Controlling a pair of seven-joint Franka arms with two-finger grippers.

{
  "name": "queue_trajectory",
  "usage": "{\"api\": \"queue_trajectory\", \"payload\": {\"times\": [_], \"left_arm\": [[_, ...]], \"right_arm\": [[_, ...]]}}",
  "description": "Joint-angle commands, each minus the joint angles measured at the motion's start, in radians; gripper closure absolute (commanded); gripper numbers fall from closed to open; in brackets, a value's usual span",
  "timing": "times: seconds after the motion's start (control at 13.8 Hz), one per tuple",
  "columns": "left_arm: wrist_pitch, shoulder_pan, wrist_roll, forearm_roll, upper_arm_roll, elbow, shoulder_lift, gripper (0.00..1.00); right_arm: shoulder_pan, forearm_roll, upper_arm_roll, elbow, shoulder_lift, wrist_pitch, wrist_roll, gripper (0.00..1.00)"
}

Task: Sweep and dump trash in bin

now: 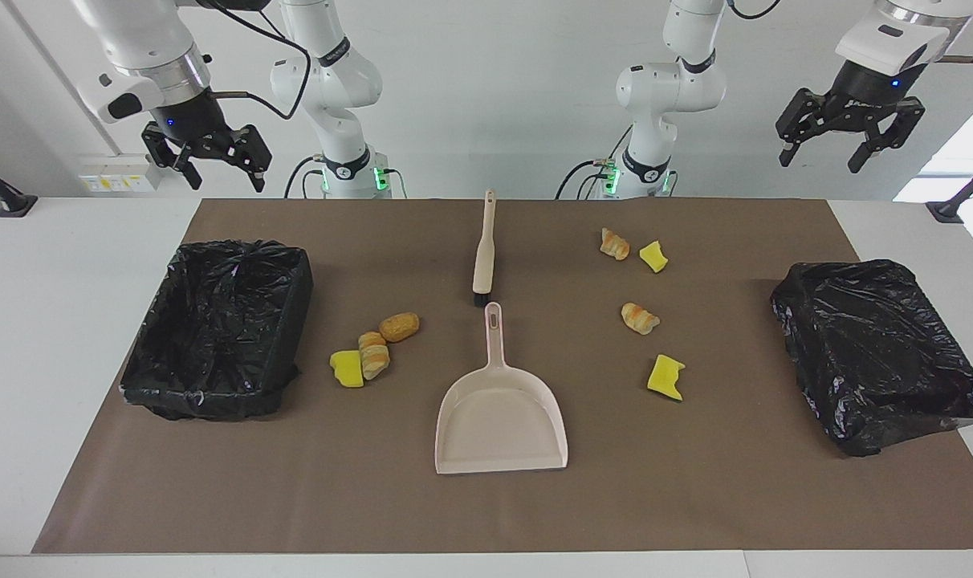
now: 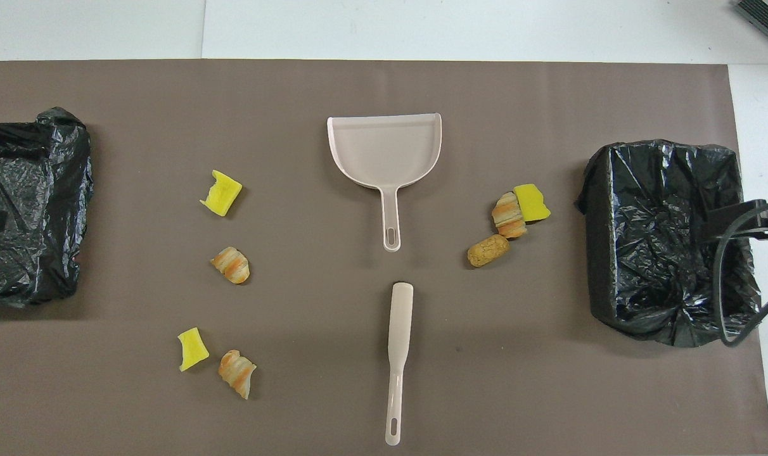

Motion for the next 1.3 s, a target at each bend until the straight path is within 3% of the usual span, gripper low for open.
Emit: {"api": "queue_trajectory", "payload": {"times": [0.0, 0.65, 0.87, 1.23], "left_arm": [[0.013, 0.010, 0.006, 0.007, -0.011, -0.043, -0.035, 0.00], [0.008, 0.007, -0.002, 0.004, -0.015, -0.042, -0.037, 0.00], [0.013, -0.001, -0.002, 0.002, -0.017, -0.046, -0.039, 0.00], [0.029, -0.005, -0.031, -0.005, -0.084, -0.156, -0.103, 0.00]], "right_arm": [[-0.004, 0.019, -0.004, -0.033, -0.025, 0.020, -0.018, 0.00], [-0.004, 0.016, 0.001, -0.026, -0.022, 0.018, -0.018, 0.00], [-0.005, 0.017, -0.002, -0.092, -0.042, 0.041, -0.043, 0.00], [0.004, 0.019, -0.004, -0.118, -0.051, 0.078, -0.032, 0.00]]}}
